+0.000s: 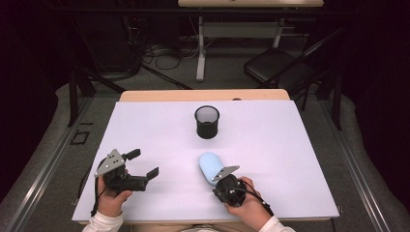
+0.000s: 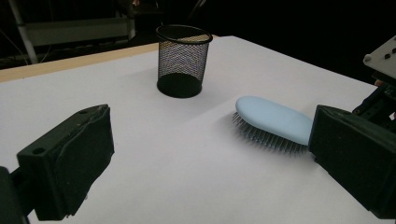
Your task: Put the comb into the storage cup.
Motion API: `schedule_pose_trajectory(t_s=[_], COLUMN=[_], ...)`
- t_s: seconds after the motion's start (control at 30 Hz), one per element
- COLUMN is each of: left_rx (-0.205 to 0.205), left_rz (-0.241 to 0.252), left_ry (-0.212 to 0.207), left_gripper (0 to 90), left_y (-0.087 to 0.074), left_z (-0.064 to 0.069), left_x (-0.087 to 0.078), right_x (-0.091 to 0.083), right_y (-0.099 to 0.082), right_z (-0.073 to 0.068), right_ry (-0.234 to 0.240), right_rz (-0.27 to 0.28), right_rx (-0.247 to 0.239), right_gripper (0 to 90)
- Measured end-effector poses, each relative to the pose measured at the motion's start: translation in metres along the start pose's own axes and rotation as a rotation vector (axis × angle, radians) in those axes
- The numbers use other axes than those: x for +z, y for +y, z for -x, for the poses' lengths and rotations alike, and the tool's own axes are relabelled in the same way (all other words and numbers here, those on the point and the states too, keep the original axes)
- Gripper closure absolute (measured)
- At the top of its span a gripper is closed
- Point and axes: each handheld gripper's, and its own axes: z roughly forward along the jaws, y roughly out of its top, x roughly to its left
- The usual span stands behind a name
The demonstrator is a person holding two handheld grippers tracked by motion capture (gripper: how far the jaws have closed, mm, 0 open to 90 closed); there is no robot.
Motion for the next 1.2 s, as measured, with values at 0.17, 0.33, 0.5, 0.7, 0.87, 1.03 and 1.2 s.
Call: schedule_pose_trajectory(t_s=[0.17,0.33,0.5,0.7,0.87,1.03,1.2], left_rx=[-0.001,-0.002,-0.003,-0.007,-0.012,-0.008,-0.009], left_rz=[0.001,0.001,0.001,-0.001,0.004,0.006,0.005], left_ry=[0.002,0.001,0.003,-0.004,0.004,-0.003,0.002], left_gripper=[0.4,0.4,0.8,0.8,0.8,1.2,1.5], left_y=[0.000,0.000,0.000,0.000,0.000,0.000,0.000], left_z=[0.000,0.000,-0.001,-0.002,-0.002,-0.002,-0.002], left_x=[0.000,0.000,-0.001,-0.001,-0.001,-0.001,-0.001], right_x=[-0.002,-0.003,-0.005,-0.009,-0.012,-0.013,-0.019], right_y=[-0.006,-0.008,-0.012,-0.018,-0.022,-0.023,-0.020], right_z=[0.005,0.007,0.012,0.017,0.021,0.022,0.020], right_ry=[0.005,0.004,0.000,-0.002,0.003,0.015,0.036], right_rz=[-0.001,0.002,-0.003,-0.004,0.002,0.013,0.040], right_rx=[0.013,0.019,0.033,0.060,0.072,0.075,0.087], right_gripper=[90.0,90.0,90.0,90.0,90.0,88.4,86.0])
